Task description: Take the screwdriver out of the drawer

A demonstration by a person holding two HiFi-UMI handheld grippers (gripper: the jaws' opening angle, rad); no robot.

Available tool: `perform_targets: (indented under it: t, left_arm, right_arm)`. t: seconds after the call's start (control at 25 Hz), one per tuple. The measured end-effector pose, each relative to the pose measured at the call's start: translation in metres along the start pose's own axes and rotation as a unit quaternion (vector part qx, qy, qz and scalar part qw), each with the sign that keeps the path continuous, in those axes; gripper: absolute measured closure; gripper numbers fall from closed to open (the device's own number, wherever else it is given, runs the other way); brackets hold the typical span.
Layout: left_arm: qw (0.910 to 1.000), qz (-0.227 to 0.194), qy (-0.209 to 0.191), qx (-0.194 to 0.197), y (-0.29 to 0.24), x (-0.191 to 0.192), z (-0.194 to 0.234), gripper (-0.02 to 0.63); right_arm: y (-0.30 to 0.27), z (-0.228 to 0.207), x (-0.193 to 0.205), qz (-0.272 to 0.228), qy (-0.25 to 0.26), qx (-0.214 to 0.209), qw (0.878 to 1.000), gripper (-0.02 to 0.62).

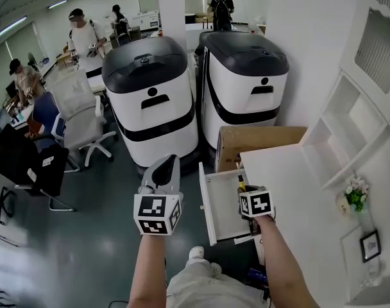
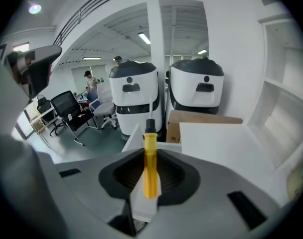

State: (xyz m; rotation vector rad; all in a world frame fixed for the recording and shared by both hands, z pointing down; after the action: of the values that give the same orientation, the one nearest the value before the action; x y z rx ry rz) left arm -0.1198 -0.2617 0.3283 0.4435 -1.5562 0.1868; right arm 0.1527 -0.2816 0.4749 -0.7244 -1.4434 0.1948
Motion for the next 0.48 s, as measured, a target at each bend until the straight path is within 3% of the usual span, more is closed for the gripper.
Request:
perform_targets:
  t: [0.48]
  left_arm:
    - [0.9988, -0.048, -0.006, 0.009, 0.012, -0.036, -0.017, 0.597]
  right_arm:
    - [0.081, 0.013, -0.052, -0.138, 0.059, -0.003, 0.989, 0.509]
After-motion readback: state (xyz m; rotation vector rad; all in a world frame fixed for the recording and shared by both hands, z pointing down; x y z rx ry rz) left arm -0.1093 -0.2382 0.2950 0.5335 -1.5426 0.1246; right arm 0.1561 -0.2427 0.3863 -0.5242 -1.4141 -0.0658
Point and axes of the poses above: the fingertips, and each gripper's own axes: y backward along the fingers, z to its left, x out of its underside, the point moved 9 cm from there along y, backward along the fingers, and after that the axes turned 11 degrees about -z, right-handed, at the moved point
